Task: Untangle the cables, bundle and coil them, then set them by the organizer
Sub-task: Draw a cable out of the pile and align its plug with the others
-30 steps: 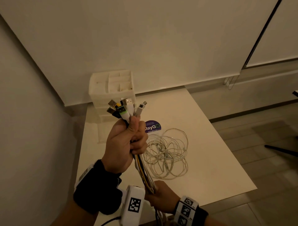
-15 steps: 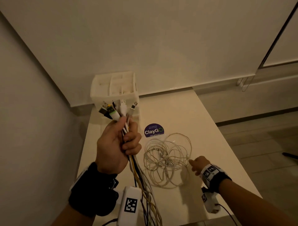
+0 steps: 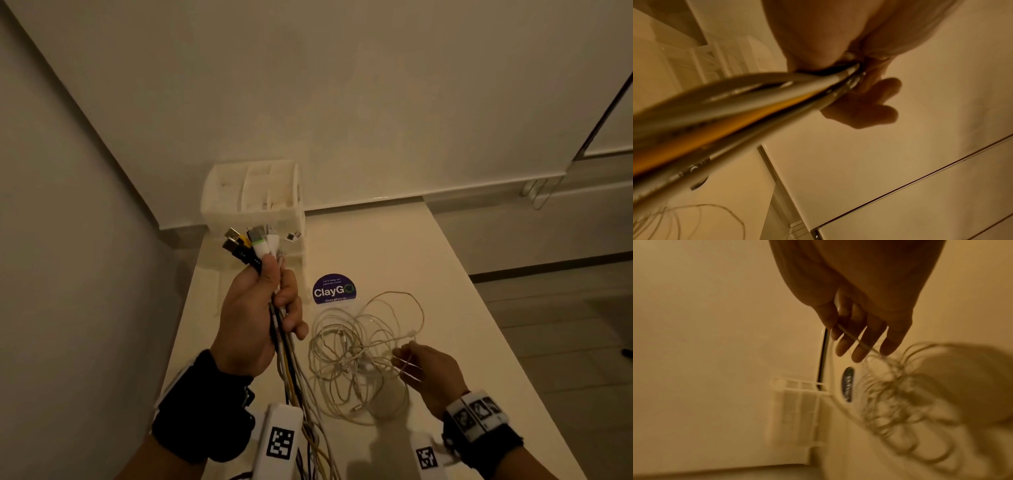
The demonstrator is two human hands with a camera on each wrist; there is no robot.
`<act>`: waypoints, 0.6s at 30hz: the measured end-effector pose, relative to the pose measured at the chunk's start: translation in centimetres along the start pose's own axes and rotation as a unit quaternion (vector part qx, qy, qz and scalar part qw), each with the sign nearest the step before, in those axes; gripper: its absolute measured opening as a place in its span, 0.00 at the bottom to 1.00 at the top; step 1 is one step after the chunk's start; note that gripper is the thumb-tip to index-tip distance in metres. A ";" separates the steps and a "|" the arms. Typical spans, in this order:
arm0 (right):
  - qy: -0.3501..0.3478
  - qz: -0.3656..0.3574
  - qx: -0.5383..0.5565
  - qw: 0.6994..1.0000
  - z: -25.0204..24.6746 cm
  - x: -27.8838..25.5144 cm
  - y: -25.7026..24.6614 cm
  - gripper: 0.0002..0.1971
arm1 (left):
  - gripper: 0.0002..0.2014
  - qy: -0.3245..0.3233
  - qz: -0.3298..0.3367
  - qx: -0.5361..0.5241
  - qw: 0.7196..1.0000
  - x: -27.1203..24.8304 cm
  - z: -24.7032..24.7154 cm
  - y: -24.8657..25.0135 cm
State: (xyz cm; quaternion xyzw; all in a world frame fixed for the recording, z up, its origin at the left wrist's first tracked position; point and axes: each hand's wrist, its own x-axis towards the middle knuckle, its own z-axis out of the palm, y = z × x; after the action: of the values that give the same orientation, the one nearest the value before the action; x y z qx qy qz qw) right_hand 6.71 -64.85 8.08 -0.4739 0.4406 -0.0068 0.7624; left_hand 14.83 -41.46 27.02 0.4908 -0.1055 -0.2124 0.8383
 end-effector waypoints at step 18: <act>-0.180 -0.408 -0.234 0.864 13.8 -13.0 -6.1 0.15 | 0.17 0.031 -0.030 0.062 0.997 1.6 -2.6 0.2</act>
State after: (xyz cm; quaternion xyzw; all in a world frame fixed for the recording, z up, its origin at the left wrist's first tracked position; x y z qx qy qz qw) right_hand 10.63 -52.74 23.40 -0.7691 0.0516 -0.1289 0.6239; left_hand 17.31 -40.12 25.83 0.5509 -0.0775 -0.2153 0.8026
